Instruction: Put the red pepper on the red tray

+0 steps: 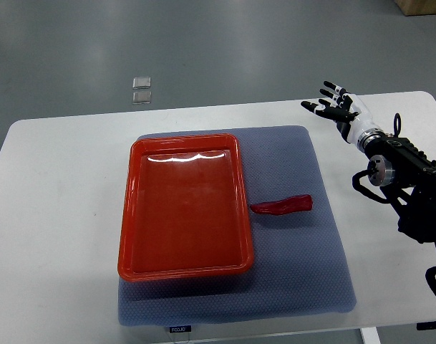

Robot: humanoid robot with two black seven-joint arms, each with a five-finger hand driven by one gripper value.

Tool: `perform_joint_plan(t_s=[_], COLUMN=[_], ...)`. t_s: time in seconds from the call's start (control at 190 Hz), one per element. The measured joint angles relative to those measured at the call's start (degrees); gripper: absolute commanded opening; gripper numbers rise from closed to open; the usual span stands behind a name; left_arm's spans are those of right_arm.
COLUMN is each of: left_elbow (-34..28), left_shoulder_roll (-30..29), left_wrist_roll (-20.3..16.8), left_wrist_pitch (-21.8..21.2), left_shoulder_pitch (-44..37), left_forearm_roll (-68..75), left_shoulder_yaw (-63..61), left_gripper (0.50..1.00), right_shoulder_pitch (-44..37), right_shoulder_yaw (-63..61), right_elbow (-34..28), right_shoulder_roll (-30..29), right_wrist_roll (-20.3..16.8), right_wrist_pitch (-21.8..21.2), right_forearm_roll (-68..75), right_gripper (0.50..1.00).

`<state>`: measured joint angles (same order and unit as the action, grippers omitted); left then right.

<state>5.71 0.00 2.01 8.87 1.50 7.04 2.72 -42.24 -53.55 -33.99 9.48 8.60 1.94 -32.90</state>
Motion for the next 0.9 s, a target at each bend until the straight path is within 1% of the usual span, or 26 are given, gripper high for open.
perform_joint_plan(t_s=[0.205, 0.326, 0.394, 0.494, 0.63, 0.709, 0.824, 0.898], left_elbow=[0.0, 0.0, 0.0, 0.0, 0.0, 0.0, 0.0, 0.0], left_shoulder_roll=[0.0, 0.0, 0.0, 0.0, 0.0, 0.0, 0.0, 0.0], left_wrist_roll=[0.0, 0.0, 0.0, 0.0, 0.0, 0.0, 0.01, 0.01], left_wrist_pitch=[0.0, -0.02, -0.02, -0.02, -0.02, -0.02, -0.02, -0.02], left_shoulder_pitch=[0.0, 0.0, 0.0, 0.0, 0.0, 0.0, 0.0, 0.0], left_forearm_roll=[0.0, 0.0, 0.0, 0.0, 0.0, 0.0, 0.0, 0.0], left_shoulder_yaw=[-0.02, -0.02, -0.02, -0.01, 0.0, 0.0, 0.01, 0.01], left_gripper=[1.0, 1.0, 1.0, 1.0, 1.0, 1.0, 1.0, 1.0], right_shoulder_pitch=[-0.2, -0.35, -0.37, -0.37, -0.37, -0.64, -2.22, -3.67], right_shoulder_yaw=[0.37, 0.65, 1.69, 5.62, 10.68, 12.28, 15.14, 17.86], right_elbow=[-0.13, -0.69, -2.34, -7.33, -17.1, -22.39, -27.84, -30.46], right_shoulder_roll=[0.64, 1.0, 2.5, 6.48, 12.87, 15.89, 19.56, 21.63], right_wrist_roll=[0.02, 0.01, -0.04, -0.05, 0.7, 1.08, 1.39, 1.83], right_wrist_pitch=[-0.61, -2.52, -4.5, -7.98, -12.97, -16.68, -21.77, -23.32], right_forearm_roll=[-0.25, -0.79, -1.82, -5.69, -13.47, -20.18, -30.82, -35.96], right_gripper=[0.915, 0.913, 0.913, 0.913, 0.913, 0.913, 0.913, 0.913])
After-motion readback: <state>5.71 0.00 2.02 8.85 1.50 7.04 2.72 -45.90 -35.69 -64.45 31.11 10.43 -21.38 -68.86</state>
